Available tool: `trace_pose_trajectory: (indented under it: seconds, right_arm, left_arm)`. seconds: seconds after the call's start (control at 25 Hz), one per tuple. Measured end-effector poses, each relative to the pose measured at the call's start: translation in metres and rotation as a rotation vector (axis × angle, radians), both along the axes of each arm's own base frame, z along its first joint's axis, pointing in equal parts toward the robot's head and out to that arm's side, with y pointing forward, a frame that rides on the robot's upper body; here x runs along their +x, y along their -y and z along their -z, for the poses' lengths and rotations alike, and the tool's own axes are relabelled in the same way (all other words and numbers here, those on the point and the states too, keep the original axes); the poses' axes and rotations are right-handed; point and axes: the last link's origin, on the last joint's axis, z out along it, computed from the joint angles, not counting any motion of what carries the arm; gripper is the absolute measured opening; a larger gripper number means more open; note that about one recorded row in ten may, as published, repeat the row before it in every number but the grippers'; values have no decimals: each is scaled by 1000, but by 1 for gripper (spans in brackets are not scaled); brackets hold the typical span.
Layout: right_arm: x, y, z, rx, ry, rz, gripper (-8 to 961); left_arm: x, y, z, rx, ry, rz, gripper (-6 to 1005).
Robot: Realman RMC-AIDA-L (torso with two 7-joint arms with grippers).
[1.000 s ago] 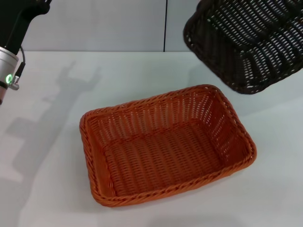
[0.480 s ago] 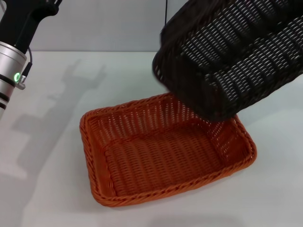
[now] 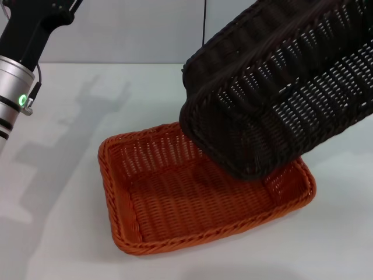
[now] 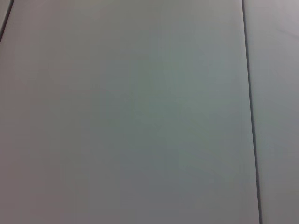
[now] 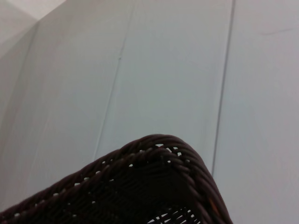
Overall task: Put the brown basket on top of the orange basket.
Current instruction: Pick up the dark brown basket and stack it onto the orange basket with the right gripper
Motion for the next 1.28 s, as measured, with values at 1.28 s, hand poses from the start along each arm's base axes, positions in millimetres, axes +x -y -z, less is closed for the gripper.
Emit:
trace_pose_trajectory:
  seconds: [1.28]
  right_arm:
    - [-8, 32, 112, -215, -261, 18, 188]
  left_arm:
    - [2, -6, 9, -44, -40, -18, 843]
